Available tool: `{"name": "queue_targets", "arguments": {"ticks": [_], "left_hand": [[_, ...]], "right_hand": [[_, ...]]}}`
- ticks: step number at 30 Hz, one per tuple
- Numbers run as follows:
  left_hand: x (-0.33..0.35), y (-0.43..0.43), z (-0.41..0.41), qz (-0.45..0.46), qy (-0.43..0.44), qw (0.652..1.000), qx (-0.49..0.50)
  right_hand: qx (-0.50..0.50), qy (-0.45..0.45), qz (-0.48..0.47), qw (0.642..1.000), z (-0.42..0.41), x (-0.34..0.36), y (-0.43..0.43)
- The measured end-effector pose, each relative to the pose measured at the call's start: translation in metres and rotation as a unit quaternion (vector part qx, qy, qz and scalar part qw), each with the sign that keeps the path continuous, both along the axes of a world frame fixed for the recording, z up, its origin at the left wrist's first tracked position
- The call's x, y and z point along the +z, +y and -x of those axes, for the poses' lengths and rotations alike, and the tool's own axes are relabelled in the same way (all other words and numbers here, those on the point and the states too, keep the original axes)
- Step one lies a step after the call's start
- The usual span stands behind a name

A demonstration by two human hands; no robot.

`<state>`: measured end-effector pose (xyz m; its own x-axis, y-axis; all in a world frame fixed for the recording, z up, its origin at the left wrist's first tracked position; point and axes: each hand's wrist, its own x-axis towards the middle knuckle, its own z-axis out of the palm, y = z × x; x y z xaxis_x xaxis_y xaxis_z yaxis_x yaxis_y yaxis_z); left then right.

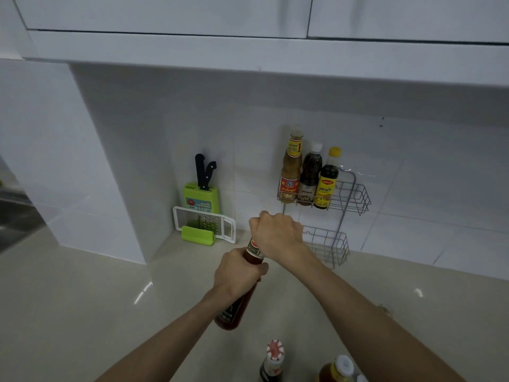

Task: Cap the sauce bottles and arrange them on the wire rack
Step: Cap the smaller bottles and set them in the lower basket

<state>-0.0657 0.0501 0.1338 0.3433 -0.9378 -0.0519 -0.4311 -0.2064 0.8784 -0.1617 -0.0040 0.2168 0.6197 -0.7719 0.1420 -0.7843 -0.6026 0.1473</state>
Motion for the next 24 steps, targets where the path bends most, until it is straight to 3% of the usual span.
{"name": "queue_targets", "arguments": {"ticks": [2, 4, 6, 8, 12, 15, 20, 24], "left_hand": [[0.0, 0.0, 0.004, 0.002, -0.071, 0.997, 0.038], [0.003, -0.001, 0.003, 0.016, -0.12, 0.991, 0.056], [0.01, -0.005, 0.0, 0.024, -0.115, 0.992, 0.048], [0.021, -0.009, -0.005, 0.04, -0.068, 0.997, 0.002], [0.04, -0.011, -0.022, 0.033, 0.054, 0.985, -0.16], [0.035, -0.006, -0.026, 0.014, 0.075, 0.972, -0.224], [0.019, -0.017, -0.014, 0.075, 0.121, 0.973, -0.181], [-0.005, -0.032, -0.008, 0.053, 0.11, 0.982, -0.144]], "right_hand": [[-0.027, -0.017, -0.067, 0.997, -0.001, -0.001, -0.006], [-0.064, -0.145, -0.2, 0.967, 0.003, 0.002, -0.012], [-0.058, -0.284, -0.285, 0.914, 0.008, 0.007, -0.016], [-0.033, -0.35, -0.289, 0.891, 0.012, 0.018, -0.018], [0.001, -0.367, -0.232, 0.901, 0.018, 0.057, -0.029], [0.003, -0.371, -0.233, 0.899, 0.029, 0.083, -0.041], [-0.036, -0.446, -0.254, 0.858, 0.041, 0.079, -0.048], [-0.003, -0.39, -0.32, 0.863, 0.063, 0.031, -0.043]]}}
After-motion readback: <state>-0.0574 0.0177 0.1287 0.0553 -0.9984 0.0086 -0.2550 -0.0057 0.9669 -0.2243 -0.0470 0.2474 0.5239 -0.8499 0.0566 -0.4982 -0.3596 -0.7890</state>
